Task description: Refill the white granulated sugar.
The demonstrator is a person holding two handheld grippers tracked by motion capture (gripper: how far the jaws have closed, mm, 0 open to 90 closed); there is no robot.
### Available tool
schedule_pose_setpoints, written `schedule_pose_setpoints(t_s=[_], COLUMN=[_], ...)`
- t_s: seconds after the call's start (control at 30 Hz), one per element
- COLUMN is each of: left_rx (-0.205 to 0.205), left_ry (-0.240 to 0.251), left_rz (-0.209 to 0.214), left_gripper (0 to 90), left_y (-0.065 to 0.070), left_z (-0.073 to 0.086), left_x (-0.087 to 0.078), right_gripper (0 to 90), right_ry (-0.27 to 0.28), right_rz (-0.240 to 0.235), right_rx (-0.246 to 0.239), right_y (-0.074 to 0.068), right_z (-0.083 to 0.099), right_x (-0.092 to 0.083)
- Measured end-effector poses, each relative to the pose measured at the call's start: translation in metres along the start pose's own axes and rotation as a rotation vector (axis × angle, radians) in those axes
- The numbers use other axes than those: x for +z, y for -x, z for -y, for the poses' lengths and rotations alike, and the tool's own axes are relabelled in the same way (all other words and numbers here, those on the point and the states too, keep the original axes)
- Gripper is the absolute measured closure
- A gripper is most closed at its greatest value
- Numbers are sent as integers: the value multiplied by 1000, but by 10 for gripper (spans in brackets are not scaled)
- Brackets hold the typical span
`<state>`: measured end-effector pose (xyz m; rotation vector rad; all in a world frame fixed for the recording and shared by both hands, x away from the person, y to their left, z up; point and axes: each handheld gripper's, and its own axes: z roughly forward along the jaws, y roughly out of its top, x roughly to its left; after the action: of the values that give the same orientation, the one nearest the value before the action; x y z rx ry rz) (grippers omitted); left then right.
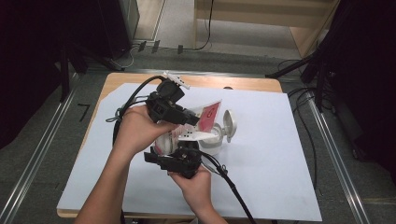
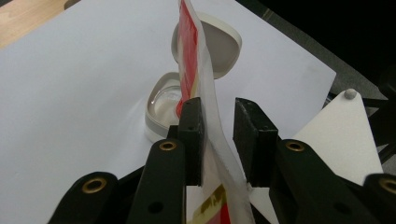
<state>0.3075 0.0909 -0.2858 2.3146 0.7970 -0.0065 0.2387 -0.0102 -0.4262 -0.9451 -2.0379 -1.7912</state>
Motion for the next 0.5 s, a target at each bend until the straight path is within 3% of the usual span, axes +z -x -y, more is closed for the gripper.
schedule_pose_setpoints(t_s=[0.5], left_rx=[5], left_ry=[1], left_rz=[13], left_gripper=[738], left_y=[3], left_z=[-2], left_x=[3], right_gripper=[621], right_ry=[5], right_rz=[36], right_rx=[-36], right_y=[-3], right_z=[3], right_x=[-3])
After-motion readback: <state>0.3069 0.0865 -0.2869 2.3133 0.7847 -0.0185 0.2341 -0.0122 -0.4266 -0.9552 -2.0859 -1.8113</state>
